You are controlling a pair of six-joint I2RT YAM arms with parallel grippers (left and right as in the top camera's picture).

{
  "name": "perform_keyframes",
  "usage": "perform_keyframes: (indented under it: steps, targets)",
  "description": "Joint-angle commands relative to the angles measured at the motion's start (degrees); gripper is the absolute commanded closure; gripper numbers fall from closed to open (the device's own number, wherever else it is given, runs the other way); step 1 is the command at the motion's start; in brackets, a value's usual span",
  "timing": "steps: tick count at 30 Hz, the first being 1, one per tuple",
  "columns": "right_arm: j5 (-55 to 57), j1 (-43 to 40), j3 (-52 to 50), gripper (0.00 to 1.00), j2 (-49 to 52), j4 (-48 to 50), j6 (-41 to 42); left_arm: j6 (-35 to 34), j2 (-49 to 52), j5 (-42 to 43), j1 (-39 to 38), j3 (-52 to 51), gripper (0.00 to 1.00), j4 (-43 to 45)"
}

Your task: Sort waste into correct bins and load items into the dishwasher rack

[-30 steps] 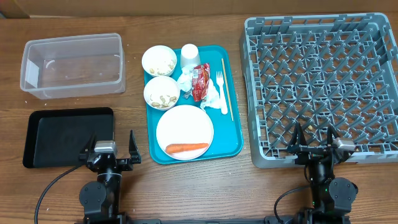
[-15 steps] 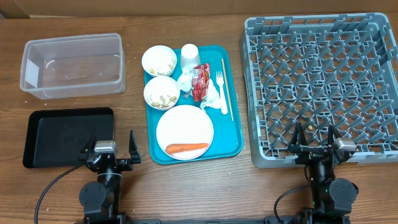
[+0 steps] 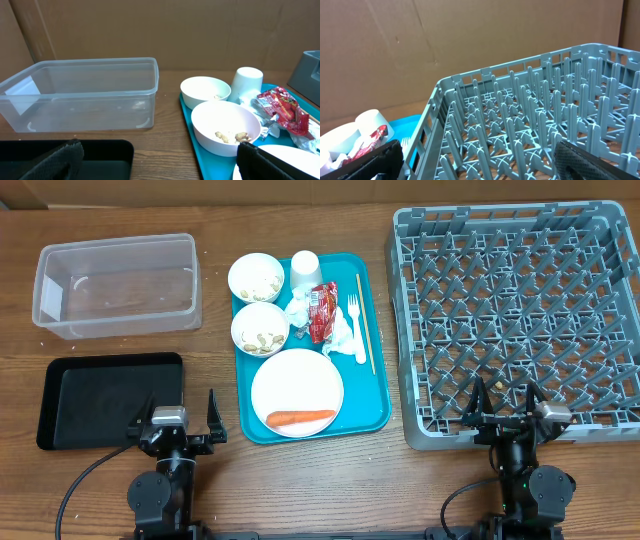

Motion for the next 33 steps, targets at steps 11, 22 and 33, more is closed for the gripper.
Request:
perform_keyframes:
  steps: [11, 22, 33]
  targets:
    - [-0.3, -0.2, -0.6, 0.00, -0.3, 0.2, 0.2, -14.9, -0.7, 5.0, -0.5, -0.2, 0.00, 1.8]
    - [-0.3, -0.2, -0.6, 0.00, -0.3, 0.2, 0.2, -26.7, -0.6, 2.9, -0.4, -0.2, 0.00, 2.9]
    - [-0.3, -0.2, -0.6, 0.00, -0.3, 0.2, 0.2, -23.9, -0.5, 15.3, -0.4, 12.2, 0.00, -3.1]
